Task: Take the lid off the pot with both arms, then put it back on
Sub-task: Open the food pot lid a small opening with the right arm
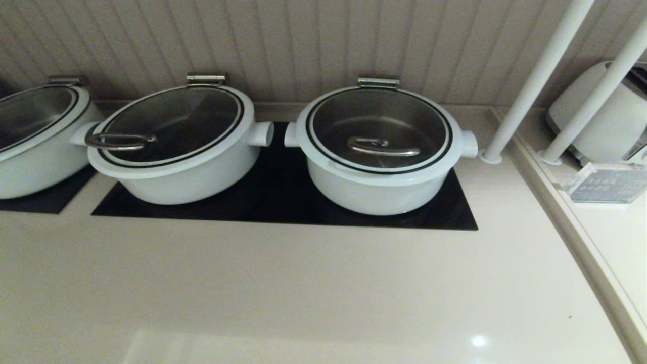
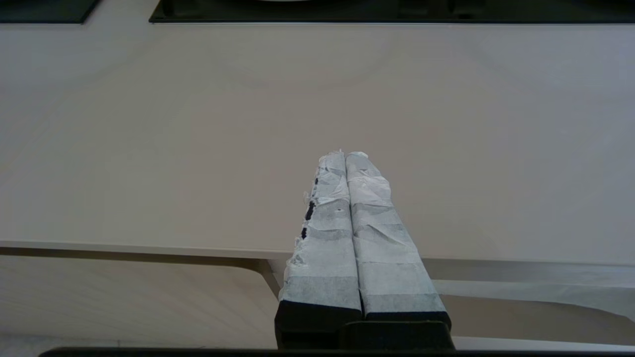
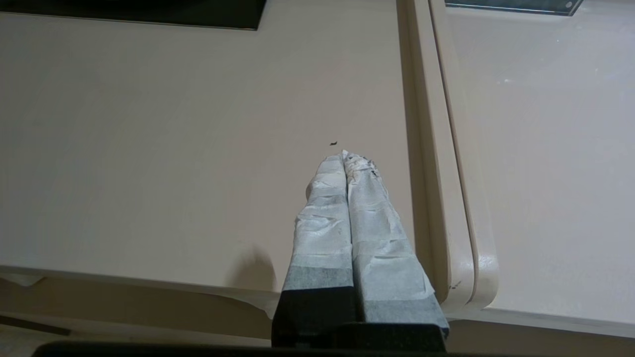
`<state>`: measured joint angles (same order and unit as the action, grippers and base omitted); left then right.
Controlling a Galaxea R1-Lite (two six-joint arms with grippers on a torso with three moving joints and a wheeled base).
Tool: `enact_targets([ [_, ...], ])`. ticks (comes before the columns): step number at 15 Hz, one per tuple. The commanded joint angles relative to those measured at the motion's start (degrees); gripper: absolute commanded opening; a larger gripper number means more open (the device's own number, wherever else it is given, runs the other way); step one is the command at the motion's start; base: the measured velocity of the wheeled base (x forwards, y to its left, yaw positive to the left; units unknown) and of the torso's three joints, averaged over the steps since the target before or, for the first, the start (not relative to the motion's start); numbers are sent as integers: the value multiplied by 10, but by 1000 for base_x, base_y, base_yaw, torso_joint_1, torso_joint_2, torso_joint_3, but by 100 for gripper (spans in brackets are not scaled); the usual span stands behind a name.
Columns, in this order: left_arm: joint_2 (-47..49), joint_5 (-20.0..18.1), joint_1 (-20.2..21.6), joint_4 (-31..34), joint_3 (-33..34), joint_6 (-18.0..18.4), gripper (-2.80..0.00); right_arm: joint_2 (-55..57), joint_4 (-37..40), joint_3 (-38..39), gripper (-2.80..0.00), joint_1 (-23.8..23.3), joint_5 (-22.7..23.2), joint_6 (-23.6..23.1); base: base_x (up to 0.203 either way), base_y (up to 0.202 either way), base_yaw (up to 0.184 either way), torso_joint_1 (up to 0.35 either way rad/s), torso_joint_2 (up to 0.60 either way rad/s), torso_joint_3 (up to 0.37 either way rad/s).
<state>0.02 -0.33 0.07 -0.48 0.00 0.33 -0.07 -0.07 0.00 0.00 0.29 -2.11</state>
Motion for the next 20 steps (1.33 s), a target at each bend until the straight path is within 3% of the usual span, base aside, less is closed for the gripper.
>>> enact_targets([
  [1, 0, 0, 1, 1, 0, 0, -280, 1, 0, 0, -280, 0, 1, -2, 0, 0, 0, 0, 0, 0],
  [4, 0, 0, 0, 0, 0, 2, -280, 1, -4, -19, -280, 1, 8, -15, 0, 0, 0, 0, 0, 0],
  [6, 0, 1, 0, 1, 0, -1, -280, 9, 9, -77, -280, 1, 12, -16, 0, 0, 0, 0, 0, 0],
  [10, 0, 1, 0, 0, 0, -2, -280, 152, -3, -168, -280, 15, 19, -9, 0, 0, 0, 0, 0, 0],
  [14, 0, 1, 0, 0, 0, -2, -280, 364, -129, -217, -280, 46, 34, 4, 0, 0, 0, 0, 0, 0],
  [17, 0, 1, 1, 0, 0, -2, -280, 508, -273, -237, -280, 53, 107, -1, 0, 0, 0, 0, 0, 0],
  [20, 0, 1, 0, 0, 0, -2, -280, 606, -360, -251, -280, 67, 188, -29, 0, 0, 0, 0, 0, 0],
])
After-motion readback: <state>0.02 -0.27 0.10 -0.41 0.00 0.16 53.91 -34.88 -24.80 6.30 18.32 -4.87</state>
